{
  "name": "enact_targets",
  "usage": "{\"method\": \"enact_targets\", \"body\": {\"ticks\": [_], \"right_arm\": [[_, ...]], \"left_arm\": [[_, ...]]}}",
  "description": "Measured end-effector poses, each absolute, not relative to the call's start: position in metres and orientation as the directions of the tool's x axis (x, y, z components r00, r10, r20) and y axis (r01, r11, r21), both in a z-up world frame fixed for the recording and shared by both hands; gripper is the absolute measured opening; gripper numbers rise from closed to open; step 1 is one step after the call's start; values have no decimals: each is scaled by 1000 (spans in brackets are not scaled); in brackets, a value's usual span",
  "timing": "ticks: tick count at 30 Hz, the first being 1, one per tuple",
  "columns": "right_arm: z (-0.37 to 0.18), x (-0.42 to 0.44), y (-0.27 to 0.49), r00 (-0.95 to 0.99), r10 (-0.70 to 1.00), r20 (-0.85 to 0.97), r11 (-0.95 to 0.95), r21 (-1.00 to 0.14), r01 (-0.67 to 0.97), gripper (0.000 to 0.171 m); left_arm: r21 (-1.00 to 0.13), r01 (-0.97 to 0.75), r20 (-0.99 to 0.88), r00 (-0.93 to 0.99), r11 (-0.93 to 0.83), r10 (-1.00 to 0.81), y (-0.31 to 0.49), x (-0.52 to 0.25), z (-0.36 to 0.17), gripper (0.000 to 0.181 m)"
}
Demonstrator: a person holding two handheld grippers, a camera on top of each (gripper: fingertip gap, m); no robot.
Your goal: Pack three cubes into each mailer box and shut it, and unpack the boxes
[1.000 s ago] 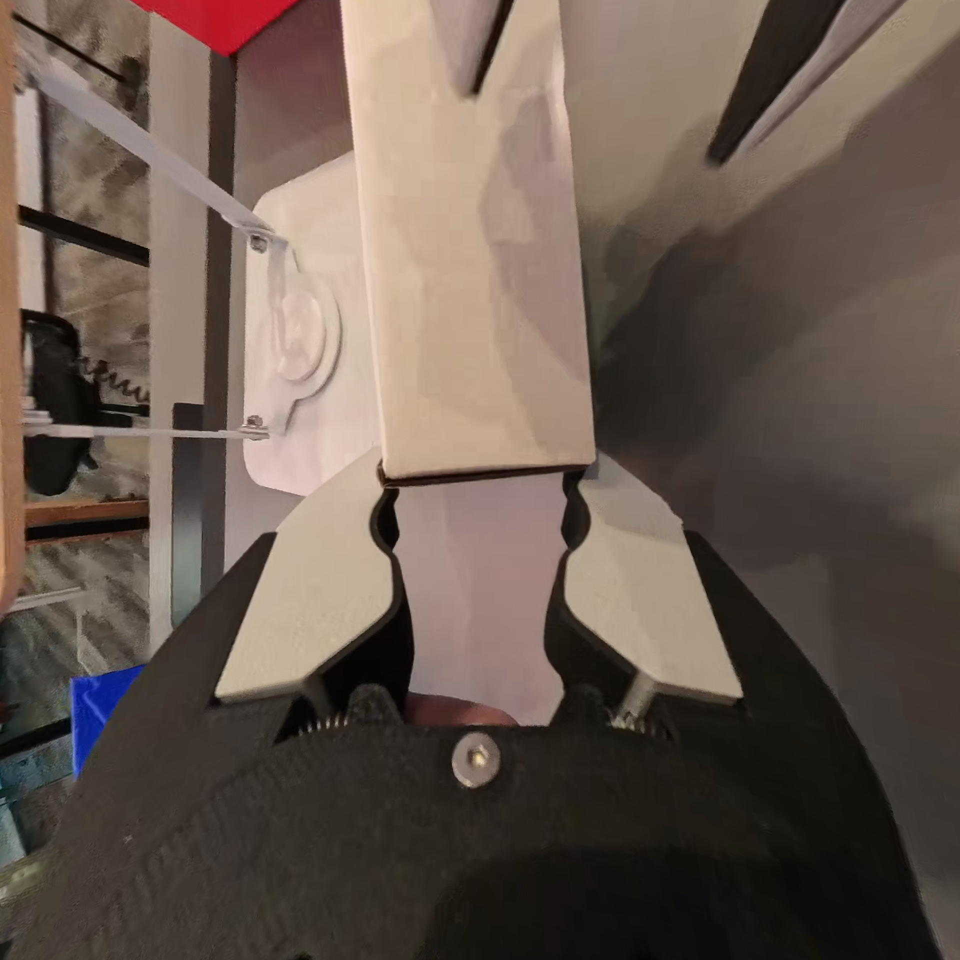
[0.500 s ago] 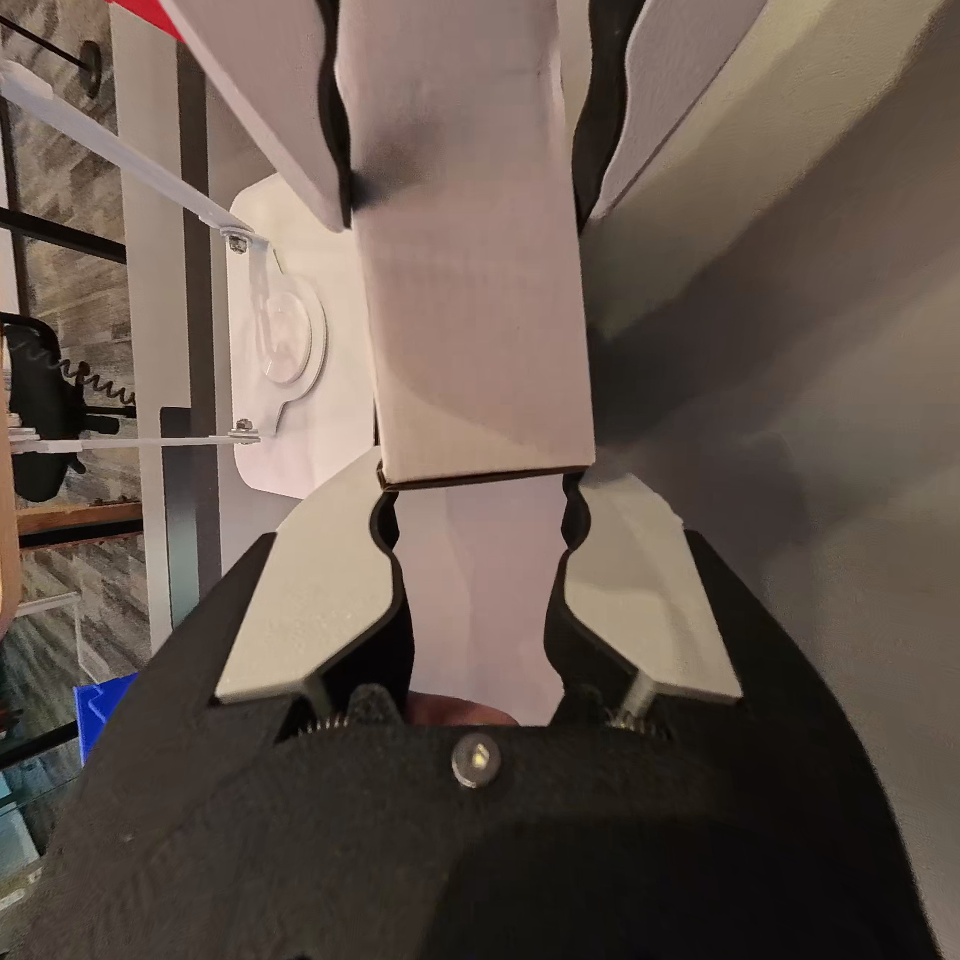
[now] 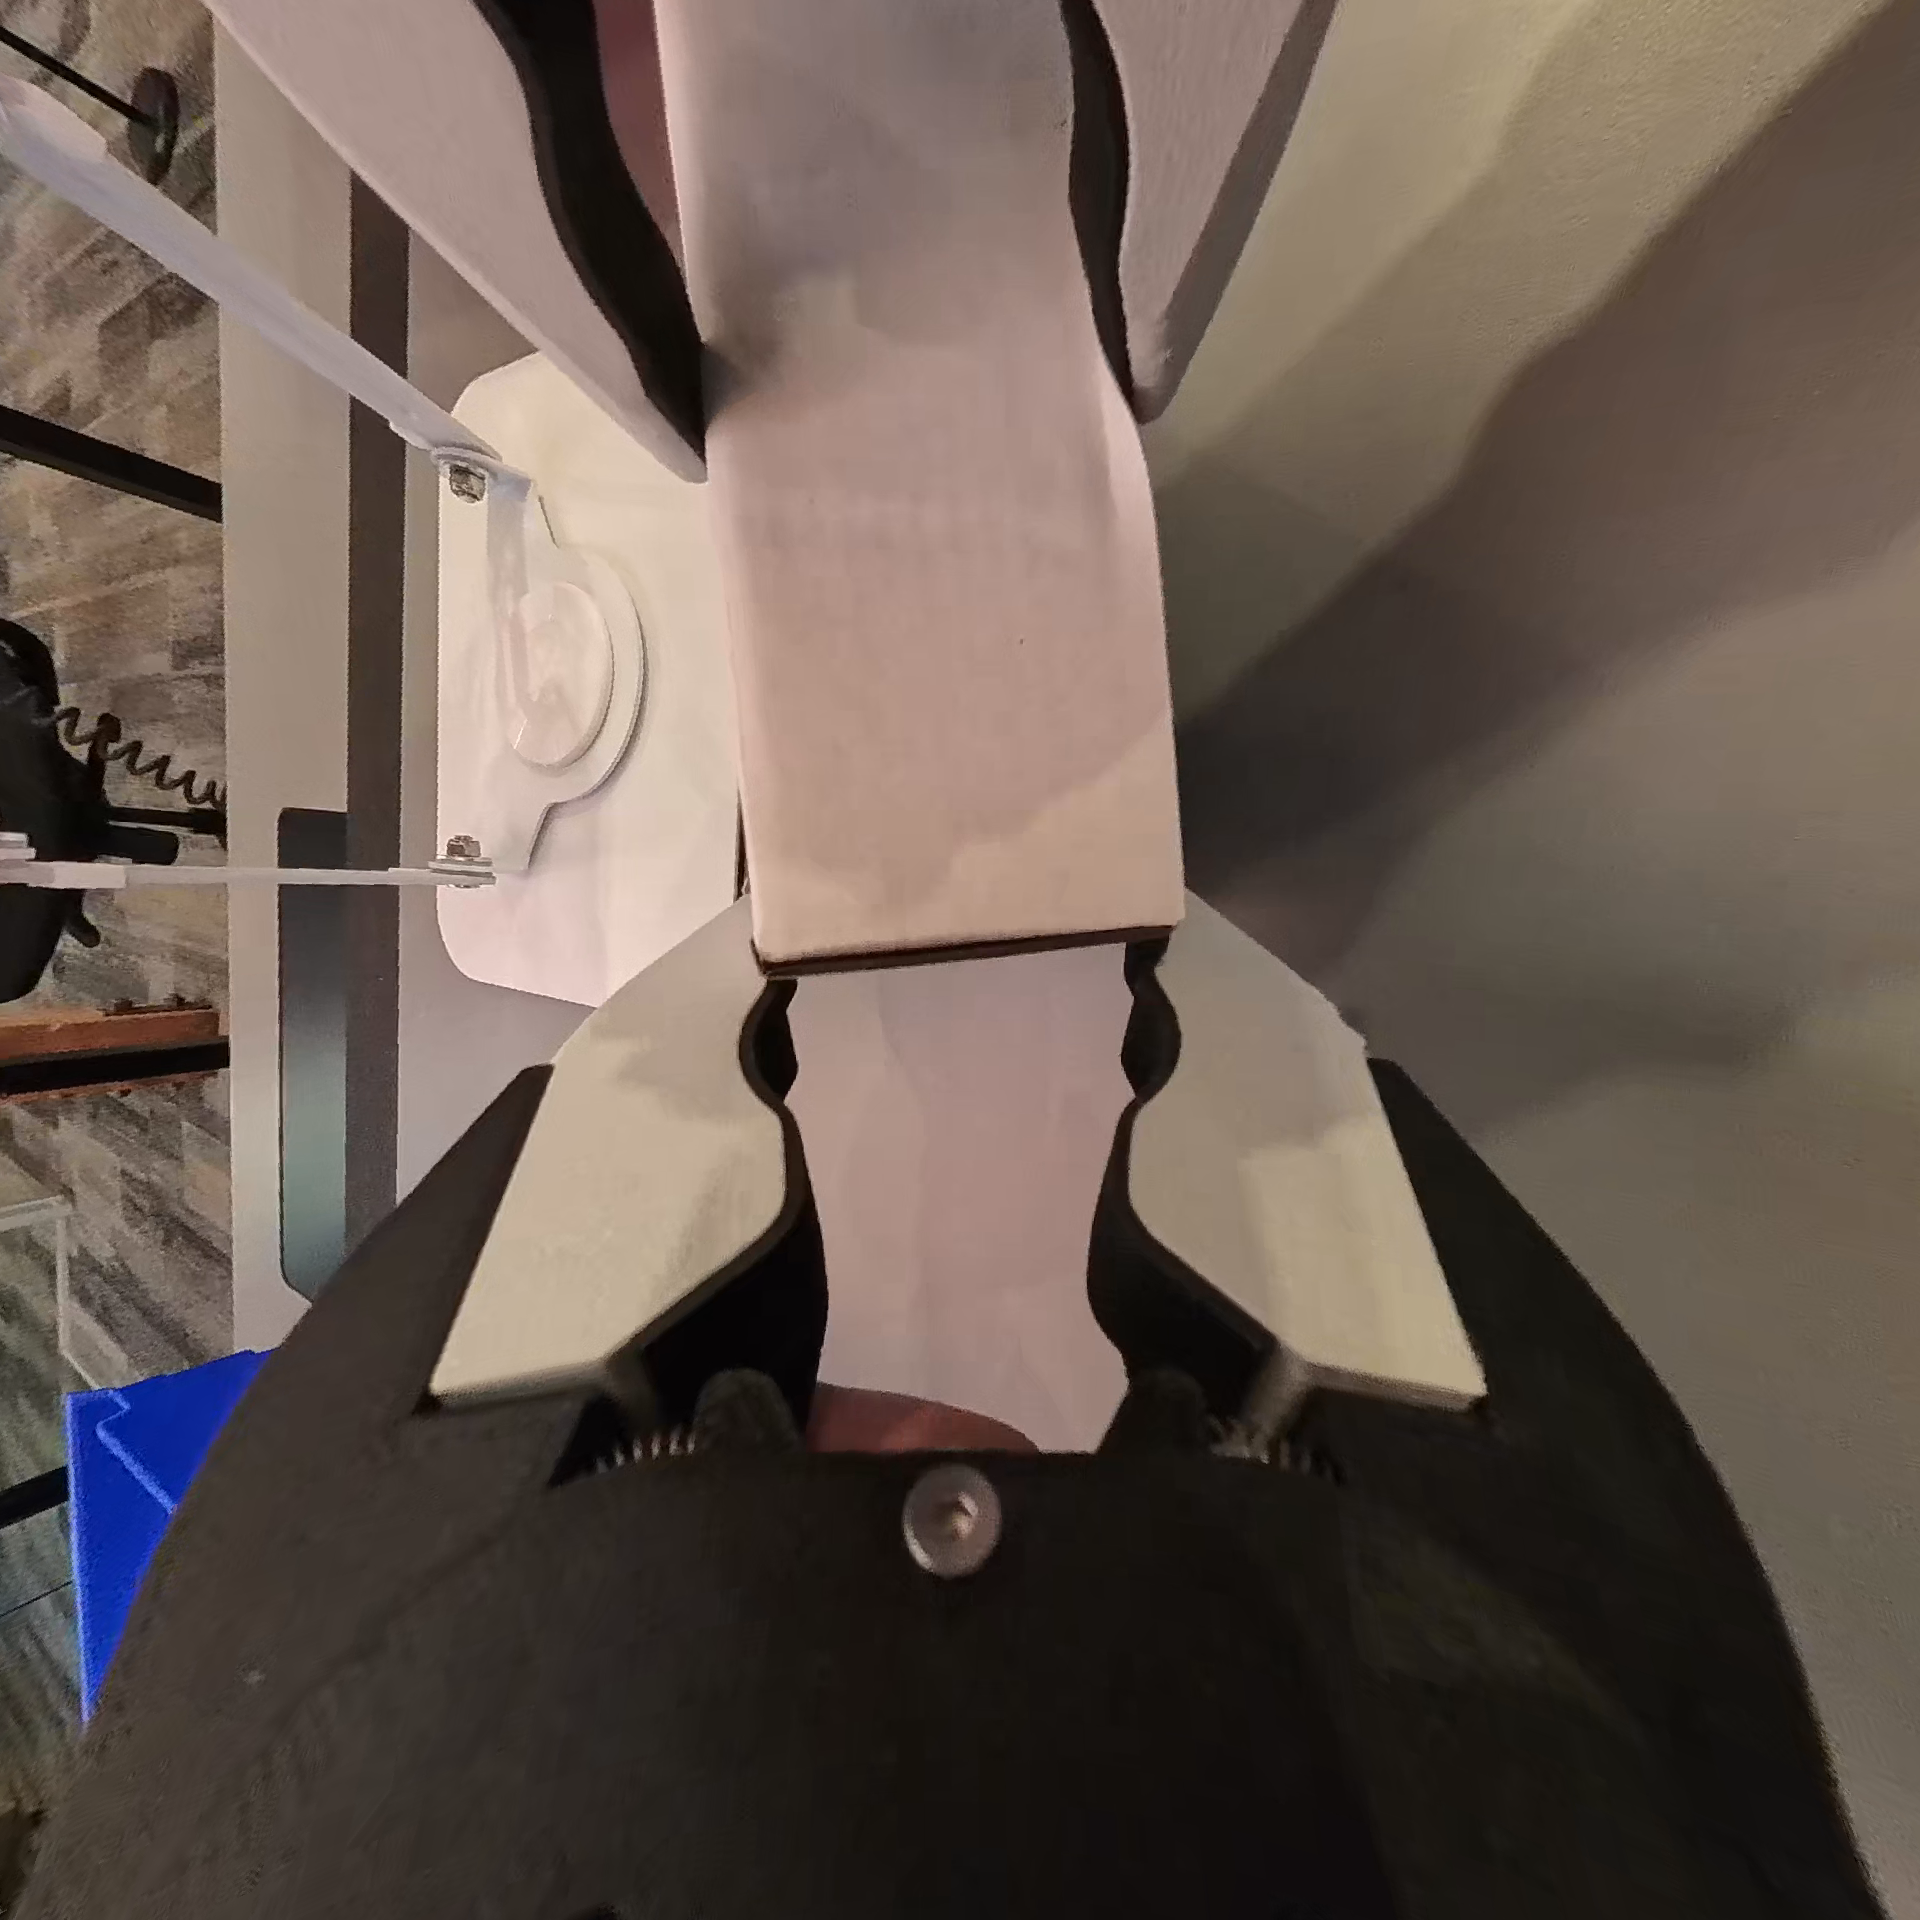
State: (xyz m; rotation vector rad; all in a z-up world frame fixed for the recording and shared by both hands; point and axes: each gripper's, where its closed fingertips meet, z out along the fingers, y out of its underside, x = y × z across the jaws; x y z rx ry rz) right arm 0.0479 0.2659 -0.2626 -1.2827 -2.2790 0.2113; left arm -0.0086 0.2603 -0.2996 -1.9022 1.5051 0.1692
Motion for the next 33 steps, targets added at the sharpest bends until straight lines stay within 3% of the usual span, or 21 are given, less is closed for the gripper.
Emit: {"method": "enact_targets", "body": {"ticks": [14,20,24,29,33], "right_arm": [[-259,48,266,-436,893,110,438,-434,787,50],[-253,51,261,-414,904,-106,319,-477,819,53],[-256,52,260,-441,895,61,423,-425,800,55],[-274,63,264,-453,858,241,510,-308,803,80],[-272,61,269,-442,851,285,518,-313,796,59]], "left_arm": [[-429,-900,-515,317,-80,-797,262,-9,-300,62],[-422,-904,-527,303,-65,-794,260,-8,-300,62],[-423,-905,-532,297,-55,-793,259,-7,-300,62],[-421,-906,-535,292,-50,-792,259,-6,-300,62],[-409,-911,-548,283,-42,-787,259,-5,-301,62]]}}
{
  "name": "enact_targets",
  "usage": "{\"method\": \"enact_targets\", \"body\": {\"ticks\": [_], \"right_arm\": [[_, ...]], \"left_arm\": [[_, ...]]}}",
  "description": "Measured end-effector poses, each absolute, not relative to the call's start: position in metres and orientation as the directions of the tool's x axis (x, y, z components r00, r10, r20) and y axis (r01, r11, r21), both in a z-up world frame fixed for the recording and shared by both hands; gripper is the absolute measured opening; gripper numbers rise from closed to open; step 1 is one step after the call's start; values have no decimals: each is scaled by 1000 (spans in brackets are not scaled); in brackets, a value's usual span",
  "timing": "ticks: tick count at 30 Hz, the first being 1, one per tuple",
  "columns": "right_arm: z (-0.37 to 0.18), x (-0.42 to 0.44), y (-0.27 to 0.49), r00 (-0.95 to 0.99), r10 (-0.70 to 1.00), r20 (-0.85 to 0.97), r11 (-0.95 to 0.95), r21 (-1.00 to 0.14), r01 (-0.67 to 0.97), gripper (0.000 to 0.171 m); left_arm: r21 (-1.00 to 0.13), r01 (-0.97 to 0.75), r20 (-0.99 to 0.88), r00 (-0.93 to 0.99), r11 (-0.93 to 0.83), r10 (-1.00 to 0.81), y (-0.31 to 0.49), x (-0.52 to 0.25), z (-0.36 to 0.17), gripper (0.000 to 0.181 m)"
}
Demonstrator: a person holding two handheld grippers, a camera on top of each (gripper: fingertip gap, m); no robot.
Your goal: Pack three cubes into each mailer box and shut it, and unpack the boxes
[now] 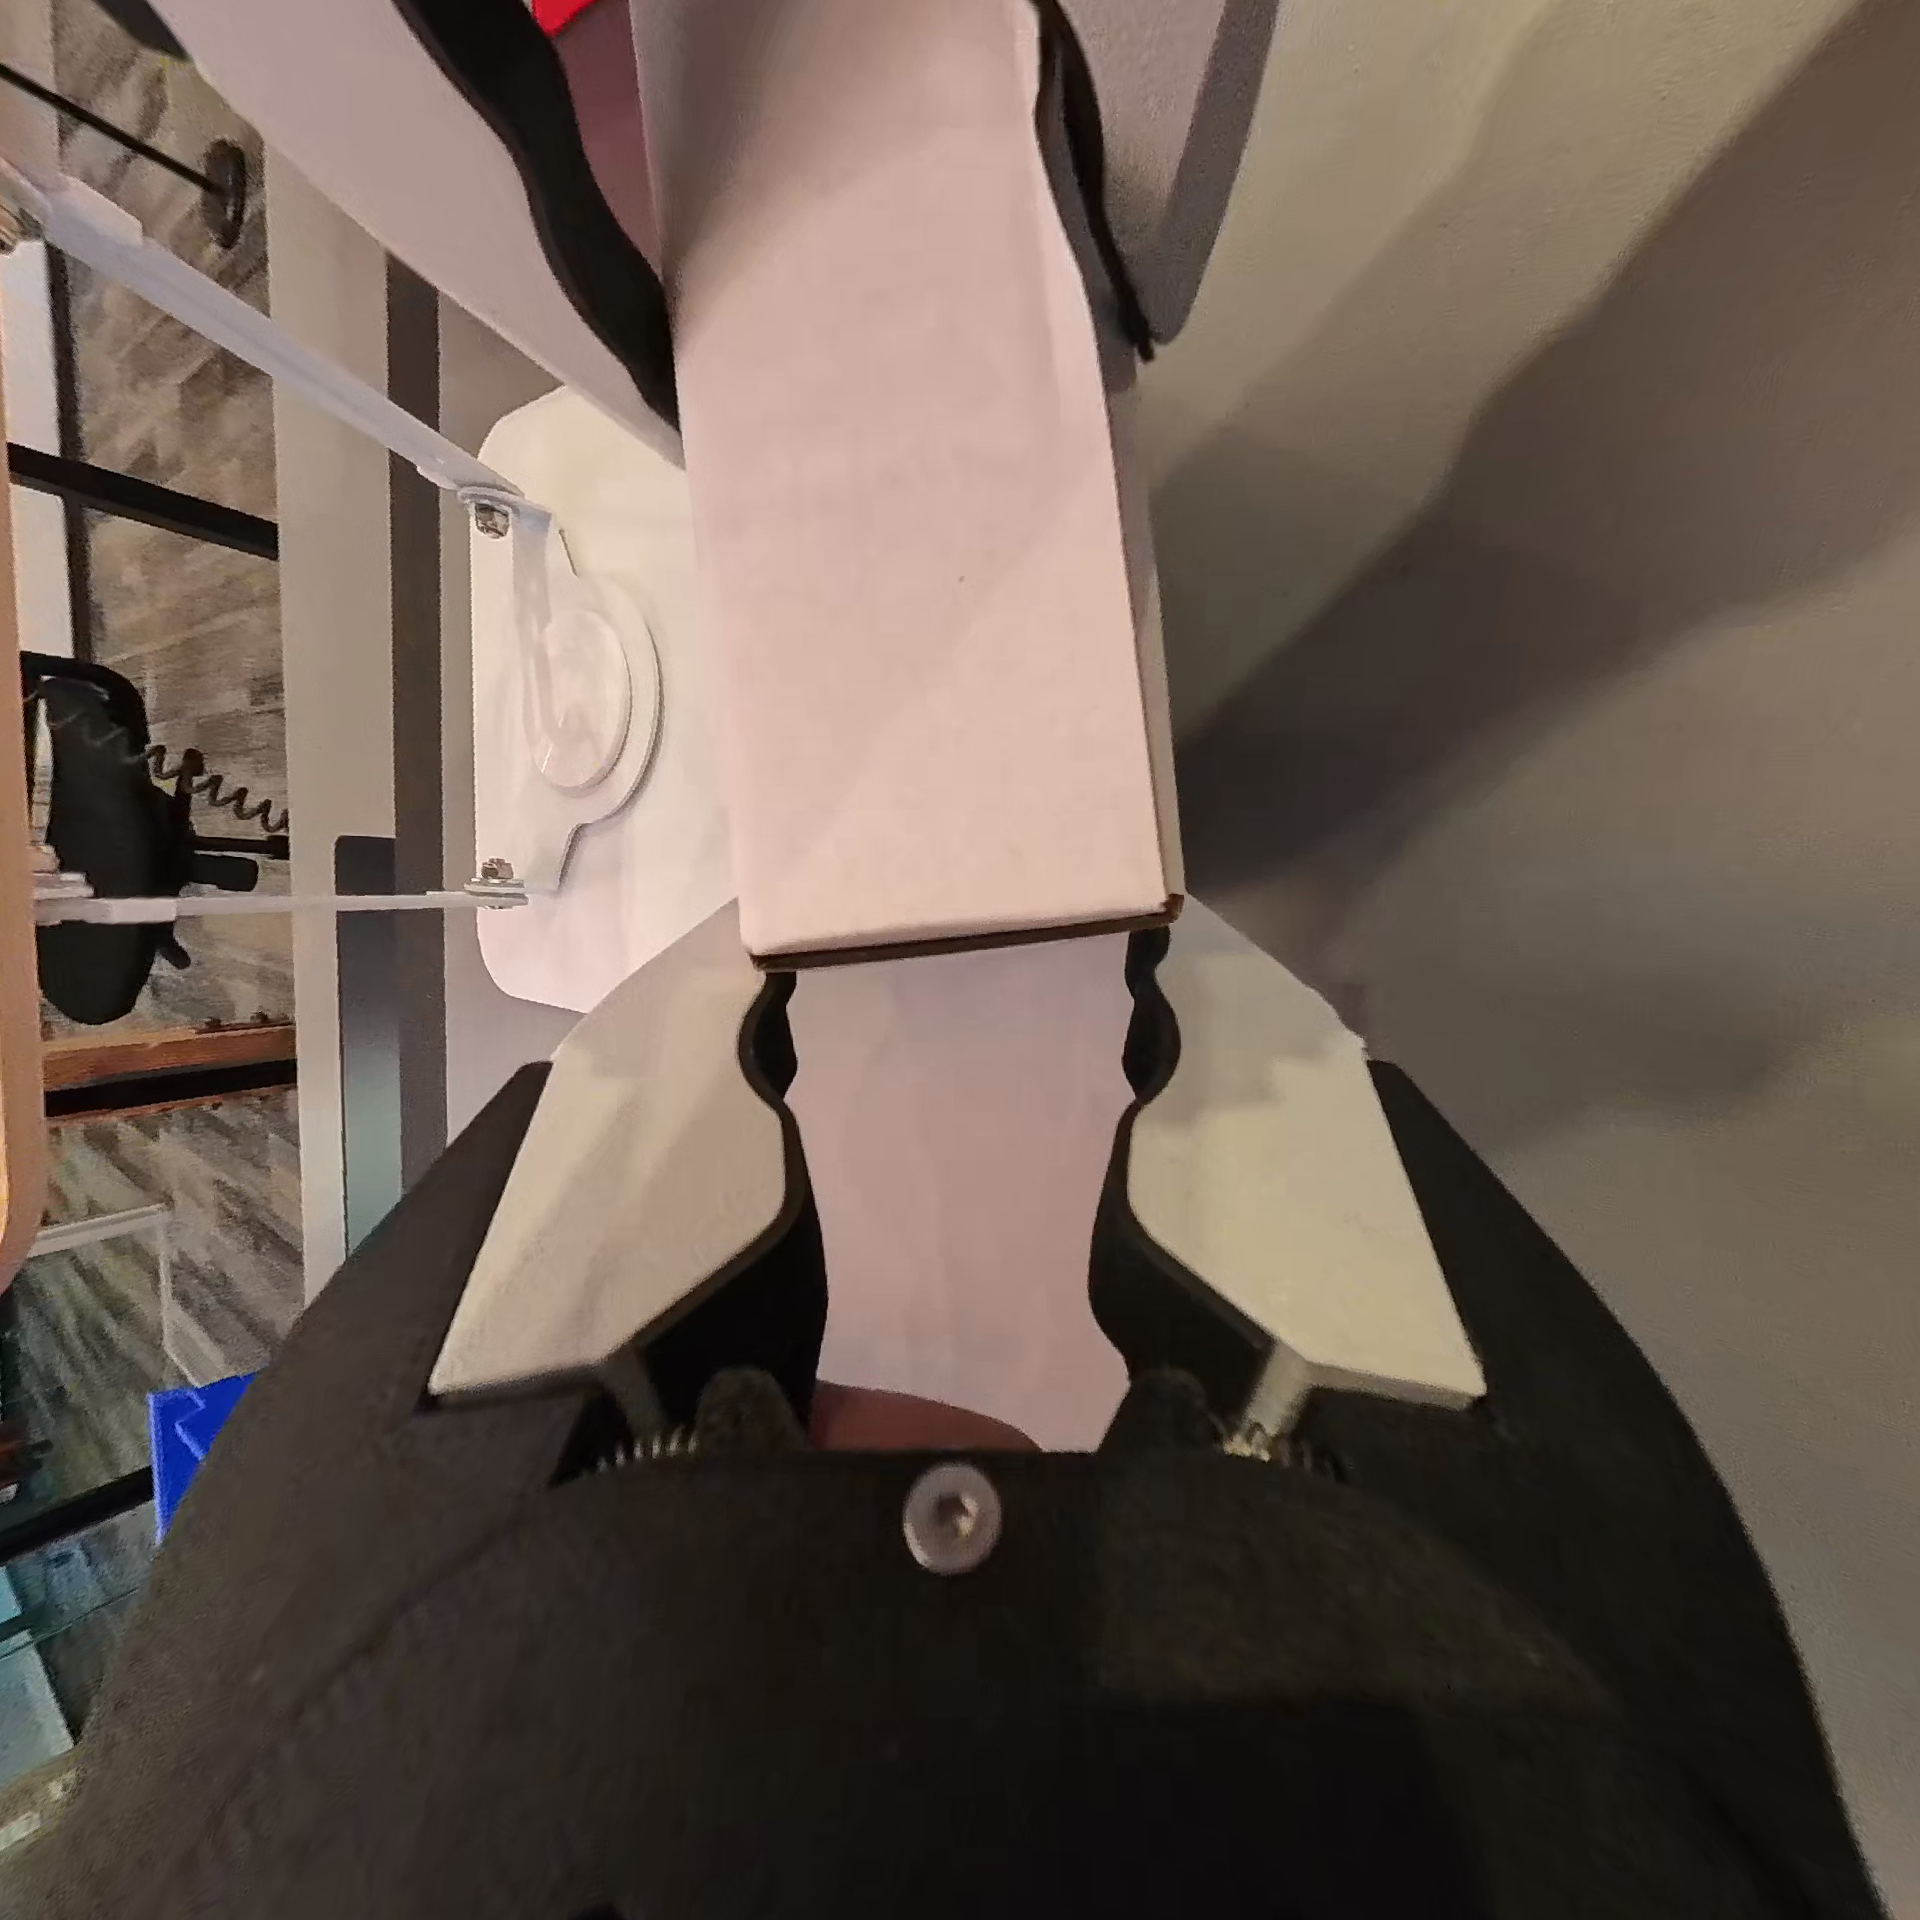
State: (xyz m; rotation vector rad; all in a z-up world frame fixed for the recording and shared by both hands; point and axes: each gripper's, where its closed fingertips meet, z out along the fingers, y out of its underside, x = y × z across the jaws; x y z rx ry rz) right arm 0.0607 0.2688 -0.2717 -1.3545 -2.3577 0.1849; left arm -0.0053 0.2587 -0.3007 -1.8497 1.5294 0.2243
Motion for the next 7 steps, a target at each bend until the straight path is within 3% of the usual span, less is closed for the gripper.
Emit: {"method": "enact_targets", "body": {"ticks": [7], "right_arm": [[-266,64,264,-437,895,88,437,-372,819,59]], "left_arm": [[-377,-926,-586,254,-18,-769,258,-5,-301,62]]}}
